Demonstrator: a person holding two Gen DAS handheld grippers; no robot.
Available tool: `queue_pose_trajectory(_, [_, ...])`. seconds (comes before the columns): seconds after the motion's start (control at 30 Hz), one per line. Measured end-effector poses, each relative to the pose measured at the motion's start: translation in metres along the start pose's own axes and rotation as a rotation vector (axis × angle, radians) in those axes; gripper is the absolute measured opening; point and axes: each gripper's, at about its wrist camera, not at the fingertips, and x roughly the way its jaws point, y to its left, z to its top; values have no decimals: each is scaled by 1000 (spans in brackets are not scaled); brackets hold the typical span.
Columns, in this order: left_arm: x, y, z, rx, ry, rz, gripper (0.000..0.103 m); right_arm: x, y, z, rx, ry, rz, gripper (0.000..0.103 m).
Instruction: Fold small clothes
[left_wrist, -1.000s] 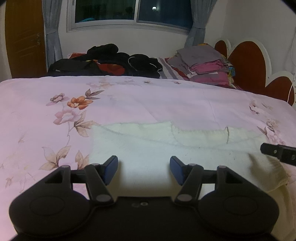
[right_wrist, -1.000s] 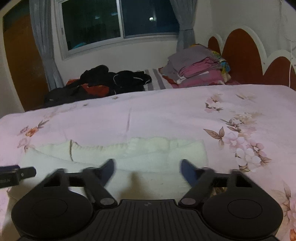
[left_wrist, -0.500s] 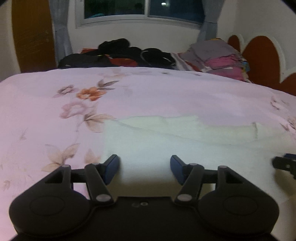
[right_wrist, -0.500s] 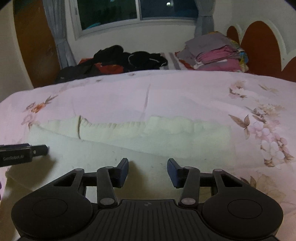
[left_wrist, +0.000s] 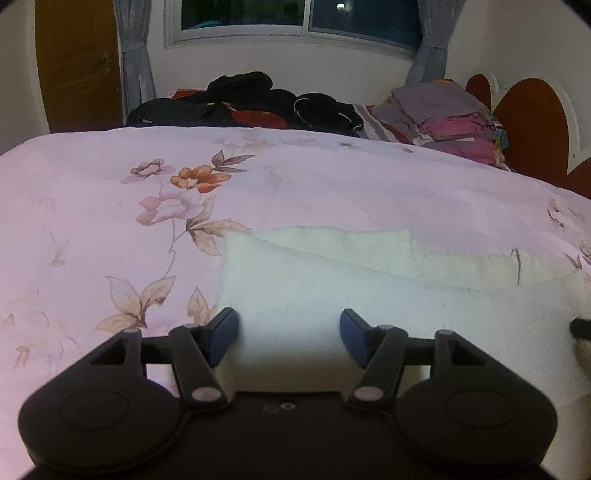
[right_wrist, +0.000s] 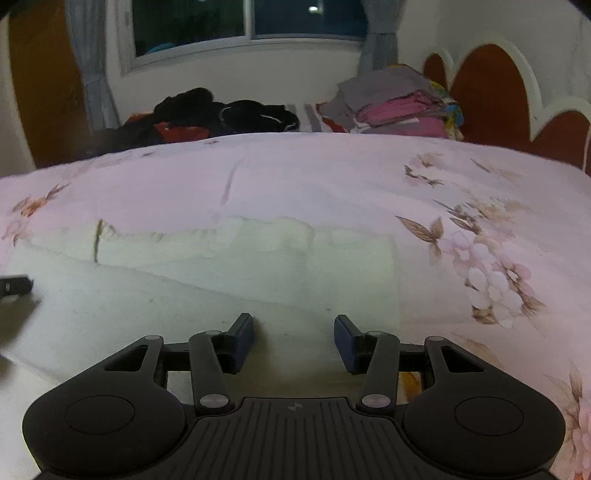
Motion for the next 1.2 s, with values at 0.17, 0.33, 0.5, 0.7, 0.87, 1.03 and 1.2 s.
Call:
queue_pose_trajectory(0.17, [-6, -2, 0, 5, 14, 10, 62, -5, 1, -6, -59, 24, -25, 47])
queue_pose_trajectory(0.33, [-12, -2, -5, 15, 22, 20, 62, -21, -11, -6, 29, -12, -2, 48])
queue_pose_trajectory(0.5, [-23, -4, -9, 14, 26, 21, 61, -17, -8, -18, -10, 33, -17, 47])
queue_pose_trajectory(0.7, [-45, -13, -20, 29, 21, -11, 61, -27, -14, -23, 7, 24, -40, 48])
queue_pose_trajectory(0.87, [-41, -25, -34, 70, 54, 7, 62, -18, -33, -28, 82, 69, -22, 58])
queue_pose_trajectory(1.03, [-41, -30, -35, 69, 57, 40, 62, -17, -39, -29, 77, 74, 4, 64])
queue_pose_trajectory(1.2, [-48, -42, -37, 107, 79, 93, 62, -16, -39, -28, 41, 78, 24, 65])
